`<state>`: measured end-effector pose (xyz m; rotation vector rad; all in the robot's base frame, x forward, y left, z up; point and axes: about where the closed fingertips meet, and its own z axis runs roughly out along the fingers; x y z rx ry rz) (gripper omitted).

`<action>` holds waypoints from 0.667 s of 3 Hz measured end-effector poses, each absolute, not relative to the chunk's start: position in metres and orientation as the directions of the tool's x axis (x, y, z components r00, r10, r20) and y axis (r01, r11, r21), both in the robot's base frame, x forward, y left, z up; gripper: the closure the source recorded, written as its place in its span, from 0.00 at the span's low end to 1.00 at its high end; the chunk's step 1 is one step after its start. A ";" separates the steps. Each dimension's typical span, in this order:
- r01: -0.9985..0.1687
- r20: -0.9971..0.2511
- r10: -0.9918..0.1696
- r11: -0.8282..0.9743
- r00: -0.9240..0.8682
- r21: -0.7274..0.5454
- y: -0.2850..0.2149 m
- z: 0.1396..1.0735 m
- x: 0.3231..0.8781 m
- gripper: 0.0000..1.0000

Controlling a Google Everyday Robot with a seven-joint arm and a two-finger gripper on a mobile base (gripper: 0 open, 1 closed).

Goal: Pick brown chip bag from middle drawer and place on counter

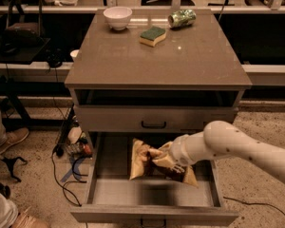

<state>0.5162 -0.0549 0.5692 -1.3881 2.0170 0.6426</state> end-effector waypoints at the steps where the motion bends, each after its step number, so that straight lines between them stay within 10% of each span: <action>1: -0.948 -0.777 -0.602 0.317 -0.182 -0.024 -0.103 0.632 0.504 1.00; 2: -0.936 -0.777 -0.605 0.346 -0.174 -0.060 -0.144 0.641 0.491 1.00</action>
Offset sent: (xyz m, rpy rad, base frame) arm -0.0112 -0.0449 0.0605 0.0669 -0.1009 0.0197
